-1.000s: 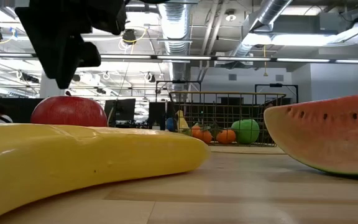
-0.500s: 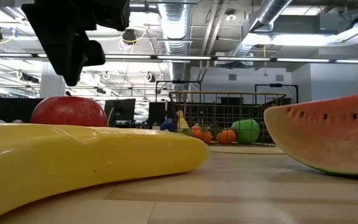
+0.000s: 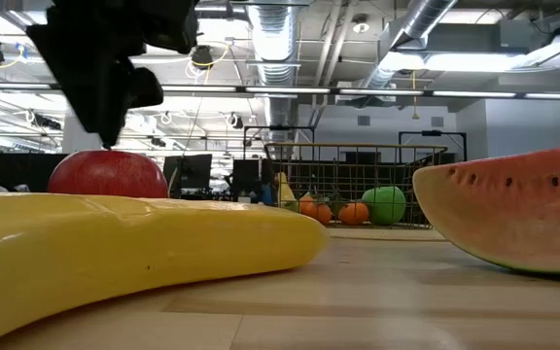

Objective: Build produce basket
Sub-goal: Put the red apple into the wire basket

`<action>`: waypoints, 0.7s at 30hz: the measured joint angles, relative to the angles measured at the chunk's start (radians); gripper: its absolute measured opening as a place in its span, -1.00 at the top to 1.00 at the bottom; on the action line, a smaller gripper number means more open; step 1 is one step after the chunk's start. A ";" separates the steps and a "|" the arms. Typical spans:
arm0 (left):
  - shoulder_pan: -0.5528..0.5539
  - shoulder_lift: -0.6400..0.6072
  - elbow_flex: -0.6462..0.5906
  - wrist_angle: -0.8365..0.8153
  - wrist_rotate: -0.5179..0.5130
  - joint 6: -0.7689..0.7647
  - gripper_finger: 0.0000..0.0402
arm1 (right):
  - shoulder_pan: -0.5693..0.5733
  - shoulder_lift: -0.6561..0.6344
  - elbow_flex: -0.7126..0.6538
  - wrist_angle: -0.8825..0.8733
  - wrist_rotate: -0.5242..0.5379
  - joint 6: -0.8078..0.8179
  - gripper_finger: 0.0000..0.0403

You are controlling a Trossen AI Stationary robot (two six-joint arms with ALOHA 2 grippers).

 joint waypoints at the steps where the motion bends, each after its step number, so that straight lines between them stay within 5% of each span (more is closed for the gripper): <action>1: 0.000 0.000 0.000 0.005 -0.020 0.000 0.40 | 0.000 0.000 0.000 0.000 0.000 0.000 0.58; 21: 0.002 0.010 0.001 0.050 -0.004 0.004 0.40 | 0.000 0.000 0.000 0.001 0.000 0.001 0.58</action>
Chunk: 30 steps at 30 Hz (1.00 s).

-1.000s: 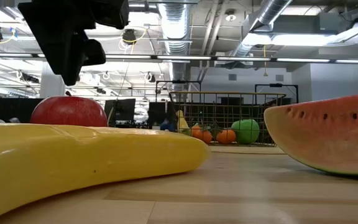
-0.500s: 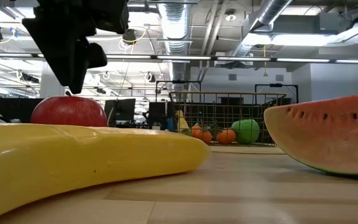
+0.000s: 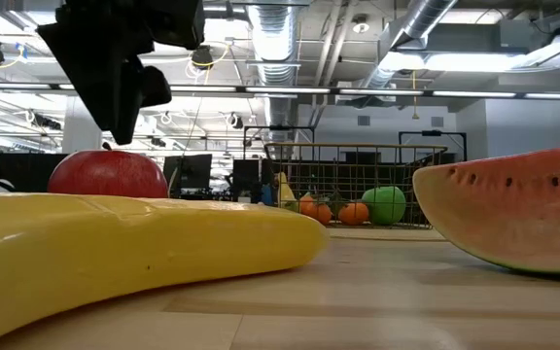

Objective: Build produce basket
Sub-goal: Put the red apple into the wire basket

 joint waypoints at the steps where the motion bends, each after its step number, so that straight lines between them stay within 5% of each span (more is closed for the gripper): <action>1: 0.000 0.005 0.000 0.000 0.000 0.003 0.40 | 0.000 0.000 0.000 0.000 0.000 0.000 0.58; 21: 0.004 0.049 0.004 -0.059 0.005 0.047 0.43 | 0.000 0.000 0.000 0.008 0.000 0.000 0.58; 30: 0.036 0.051 0.002 -0.119 0.017 0.018 0.96 | 0.000 0.000 0.000 0.008 0.000 0.000 0.58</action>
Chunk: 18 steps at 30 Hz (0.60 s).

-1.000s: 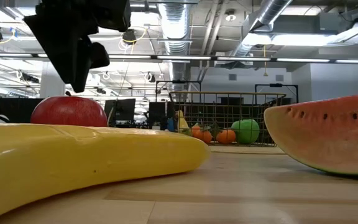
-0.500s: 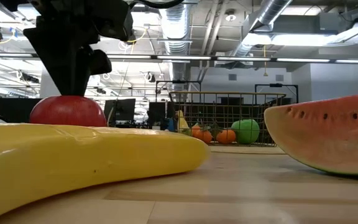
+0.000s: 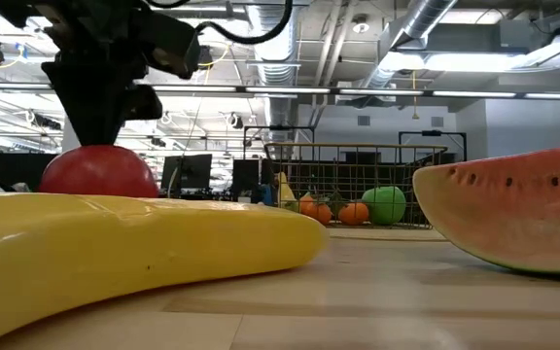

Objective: Build produce basket
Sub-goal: Put the red apple into the wire basket

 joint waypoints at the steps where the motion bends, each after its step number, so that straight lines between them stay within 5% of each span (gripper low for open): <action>1: 0.003 0.000 0.000 -0.005 0.001 0.001 0.96 | 0.000 0.000 0.000 0.000 0.000 0.000 0.58; 11: 0.008 0.002 0.006 -0.004 -0.011 0.002 1.00 | 0.000 0.000 0.000 0.000 0.000 0.000 0.58; 18: 0.046 0.006 0.136 -0.127 -0.134 0.070 1.00 | 0.000 0.000 0.000 0.000 0.000 0.002 0.58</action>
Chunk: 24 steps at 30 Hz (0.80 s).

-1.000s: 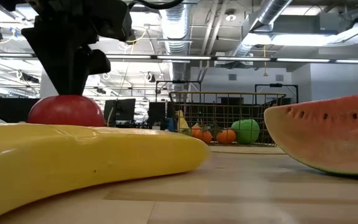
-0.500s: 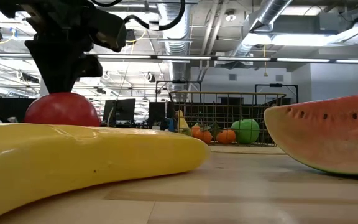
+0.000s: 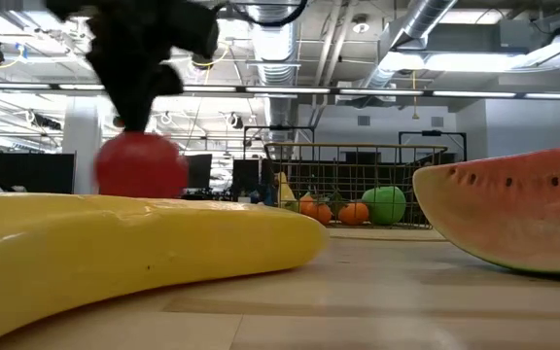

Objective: Build produce basket
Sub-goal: Put the red apple into the wire basket

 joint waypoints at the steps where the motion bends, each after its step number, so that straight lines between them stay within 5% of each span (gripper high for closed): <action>1: 0.012 0.000 0.022 -0.029 -0.015 0.008 1.00 | 0.000 0.000 0.000 0.000 0.000 0.000 0.58; 15: 0.283 -0.002 0.421 0.006 -0.260 0.250 1.00 | 0.000 0.000 0.000 0.000 0.000 0.000 0.58; 24: 0.487 0.000 0.488 0.233 -0.146 0.353 1.00 | 0.000 0.000 0.000 0.034 0.002 -0.001 0.58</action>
